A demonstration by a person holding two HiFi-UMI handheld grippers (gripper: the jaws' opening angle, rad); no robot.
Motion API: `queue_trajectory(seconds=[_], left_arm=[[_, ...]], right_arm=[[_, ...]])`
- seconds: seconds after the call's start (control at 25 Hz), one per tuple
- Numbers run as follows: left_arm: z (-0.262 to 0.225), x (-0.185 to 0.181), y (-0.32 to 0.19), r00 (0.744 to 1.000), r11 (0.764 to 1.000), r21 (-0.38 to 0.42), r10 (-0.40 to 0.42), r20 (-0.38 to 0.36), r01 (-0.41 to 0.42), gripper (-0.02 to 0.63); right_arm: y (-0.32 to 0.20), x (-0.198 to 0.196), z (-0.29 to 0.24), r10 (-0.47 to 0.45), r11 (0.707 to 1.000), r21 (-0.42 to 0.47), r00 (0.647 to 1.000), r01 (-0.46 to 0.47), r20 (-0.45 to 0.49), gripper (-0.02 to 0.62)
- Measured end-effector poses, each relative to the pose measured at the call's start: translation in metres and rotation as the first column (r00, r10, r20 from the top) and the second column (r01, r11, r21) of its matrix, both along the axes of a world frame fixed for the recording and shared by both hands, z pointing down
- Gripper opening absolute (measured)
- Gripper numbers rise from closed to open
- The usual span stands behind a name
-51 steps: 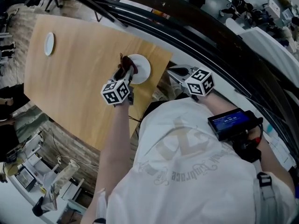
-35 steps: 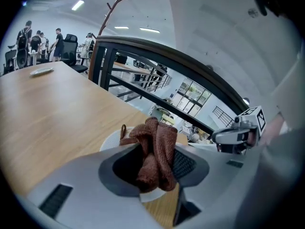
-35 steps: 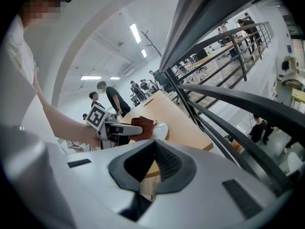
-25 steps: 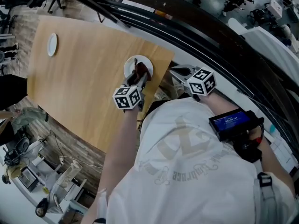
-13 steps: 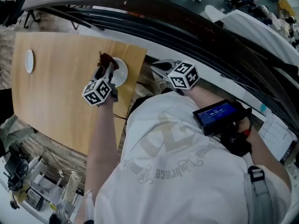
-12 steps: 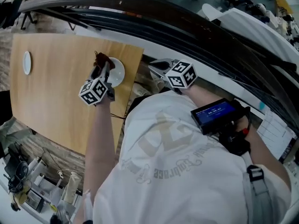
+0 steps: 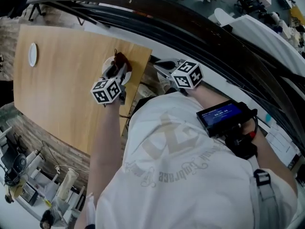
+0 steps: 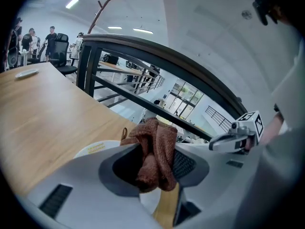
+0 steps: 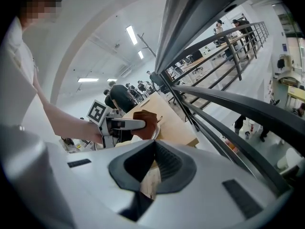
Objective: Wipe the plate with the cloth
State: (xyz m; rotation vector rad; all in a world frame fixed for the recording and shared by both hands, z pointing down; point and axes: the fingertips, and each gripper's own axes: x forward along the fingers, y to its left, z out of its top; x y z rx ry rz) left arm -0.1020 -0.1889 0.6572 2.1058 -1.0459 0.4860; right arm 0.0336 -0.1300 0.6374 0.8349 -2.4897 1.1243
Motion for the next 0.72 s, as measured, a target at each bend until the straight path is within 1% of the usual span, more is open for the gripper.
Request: queue_trajectory(seconds=[0.36, 0.6, 0.72], left_arm=[[0.001, -0.015, 0.061, 0.997, 0.996, -0.048, -0.082, -0.006, 0.081, 0.170], [-0.003, -0.048, 0.083, 0.984, 0.984, -0.044, -0.174, 0.030, 0.175, 0.169], [-0.005, -0.069, 0.081, 0.972, 0.973, -0.020, -0.229, 0.046, 0.230, 0.169]], right_arm=[[0.011, -0.021, 0.000, -0.085, 0.996, 0.004, 0.996, 0.084, 0.025, 0.014], [0.012, -0.029, -0.006, -0.130, 0.992, 0.011, 0.991, 0.129, 0.027, 0.014], [0.013, -0.031, -0.005, -0.140, 0.990, 0.021, 0.990, 0.140, 0.026, 0.014]])
